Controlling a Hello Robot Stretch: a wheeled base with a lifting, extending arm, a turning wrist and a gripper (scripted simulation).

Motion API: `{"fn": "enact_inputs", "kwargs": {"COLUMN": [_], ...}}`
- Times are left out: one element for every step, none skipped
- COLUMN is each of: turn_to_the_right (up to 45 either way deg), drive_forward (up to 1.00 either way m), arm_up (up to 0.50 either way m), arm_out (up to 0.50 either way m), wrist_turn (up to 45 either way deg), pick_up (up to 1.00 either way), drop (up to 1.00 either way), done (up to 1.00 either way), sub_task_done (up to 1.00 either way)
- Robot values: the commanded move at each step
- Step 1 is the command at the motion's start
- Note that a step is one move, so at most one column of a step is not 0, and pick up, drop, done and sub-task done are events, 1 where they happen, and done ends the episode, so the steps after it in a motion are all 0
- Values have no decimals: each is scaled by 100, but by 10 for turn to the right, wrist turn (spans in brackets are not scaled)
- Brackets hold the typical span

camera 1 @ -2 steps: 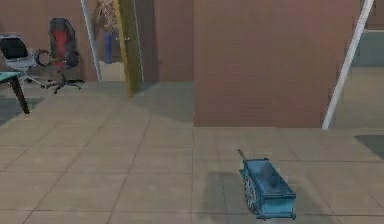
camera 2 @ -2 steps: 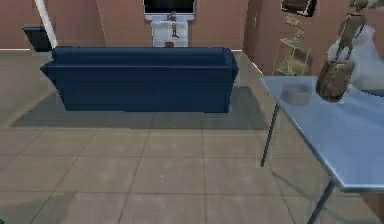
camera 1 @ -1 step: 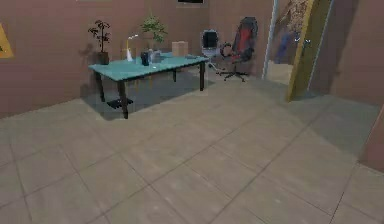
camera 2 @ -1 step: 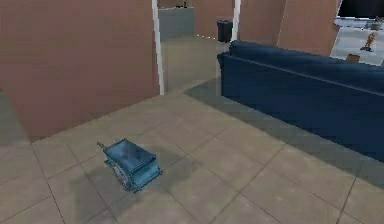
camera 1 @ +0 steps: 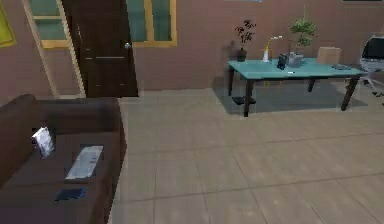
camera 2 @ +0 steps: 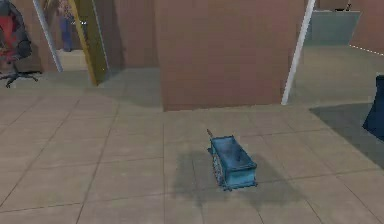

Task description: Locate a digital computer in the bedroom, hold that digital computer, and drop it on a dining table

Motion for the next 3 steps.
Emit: {"fn": "enact_inputs", "kwargs": {"turn_to_the_right": [0, 0, 0], "drive_forward": [100, 100, 25], "arm_up": [0, 0, 0], "arm_out": [0, 0, 0], "wrist_turn": [0, 0, 0], "pick_up": [0, 0, 0], "drop": [0, 0, 0], "done": [0, 0, 0], "sub_task_done": [0, 0, 0]}}
